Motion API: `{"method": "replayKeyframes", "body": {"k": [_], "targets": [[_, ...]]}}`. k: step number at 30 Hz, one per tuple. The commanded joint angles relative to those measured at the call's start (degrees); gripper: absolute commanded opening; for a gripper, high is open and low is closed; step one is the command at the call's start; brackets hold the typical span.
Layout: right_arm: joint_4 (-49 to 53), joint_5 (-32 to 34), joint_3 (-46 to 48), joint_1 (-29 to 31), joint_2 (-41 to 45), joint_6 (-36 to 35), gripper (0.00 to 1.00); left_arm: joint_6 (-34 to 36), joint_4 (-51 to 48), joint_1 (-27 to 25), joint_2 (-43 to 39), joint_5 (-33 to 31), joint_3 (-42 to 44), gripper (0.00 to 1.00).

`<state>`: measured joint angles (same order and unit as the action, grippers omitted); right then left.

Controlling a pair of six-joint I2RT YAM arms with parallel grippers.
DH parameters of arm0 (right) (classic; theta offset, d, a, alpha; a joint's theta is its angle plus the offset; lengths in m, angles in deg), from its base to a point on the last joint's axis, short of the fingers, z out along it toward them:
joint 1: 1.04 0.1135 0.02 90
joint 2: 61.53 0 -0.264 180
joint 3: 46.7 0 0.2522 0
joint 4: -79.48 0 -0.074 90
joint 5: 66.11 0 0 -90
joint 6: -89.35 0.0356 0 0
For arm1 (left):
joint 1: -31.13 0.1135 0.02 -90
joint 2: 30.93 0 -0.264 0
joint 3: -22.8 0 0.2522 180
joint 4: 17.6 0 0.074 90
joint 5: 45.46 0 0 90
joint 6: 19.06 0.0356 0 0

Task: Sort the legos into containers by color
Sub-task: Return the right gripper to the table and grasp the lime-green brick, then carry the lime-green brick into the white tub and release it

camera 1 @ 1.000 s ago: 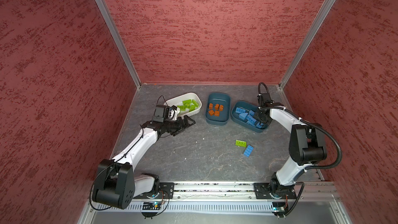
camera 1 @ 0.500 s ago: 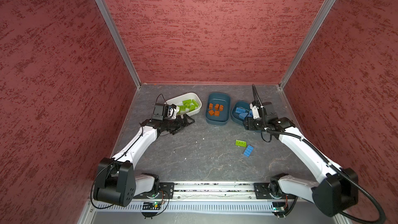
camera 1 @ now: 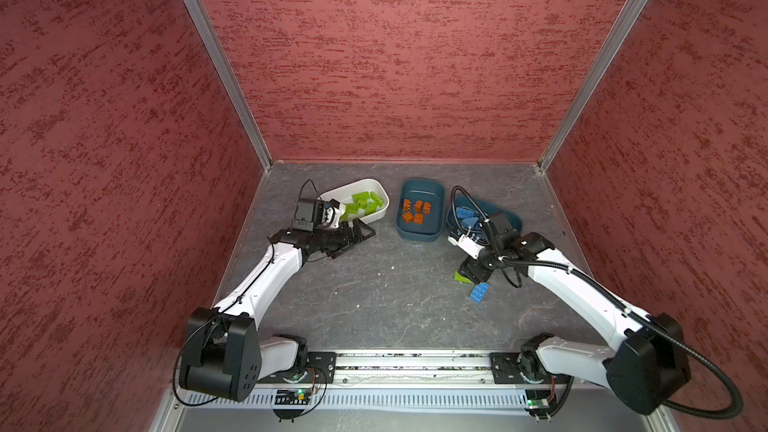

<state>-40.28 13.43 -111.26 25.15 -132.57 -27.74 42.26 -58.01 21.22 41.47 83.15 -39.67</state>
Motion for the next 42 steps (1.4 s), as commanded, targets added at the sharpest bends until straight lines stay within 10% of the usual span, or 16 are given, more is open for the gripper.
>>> {"method": "replayKeyframes", "body": {"k": [1,19,33,42], "targets": [[0.2,1.7,2.0,1.0,-2.0,-8.9,0.69,0.2,0.2,0.2,-0.6,-0.1,-0.8,1.00],[-6.5,7.0,1.0,1.1,-17.4,-15.3,0.62,1.5,-0.4,0.9,-0.9,0.1,0.0,1.00],[-8.4,6.5,1.4,1.1,-19.2,-15.1,0.28,2.3,-1.5,1.4,-2.0,0.3,0.3,1.00],[-10.9,-8.3,-6.4,3.1,-12.5,-5.1,0.23,4.3,-6.4,4.7,-5.8,-1.6,-0.4,1.00]]}}
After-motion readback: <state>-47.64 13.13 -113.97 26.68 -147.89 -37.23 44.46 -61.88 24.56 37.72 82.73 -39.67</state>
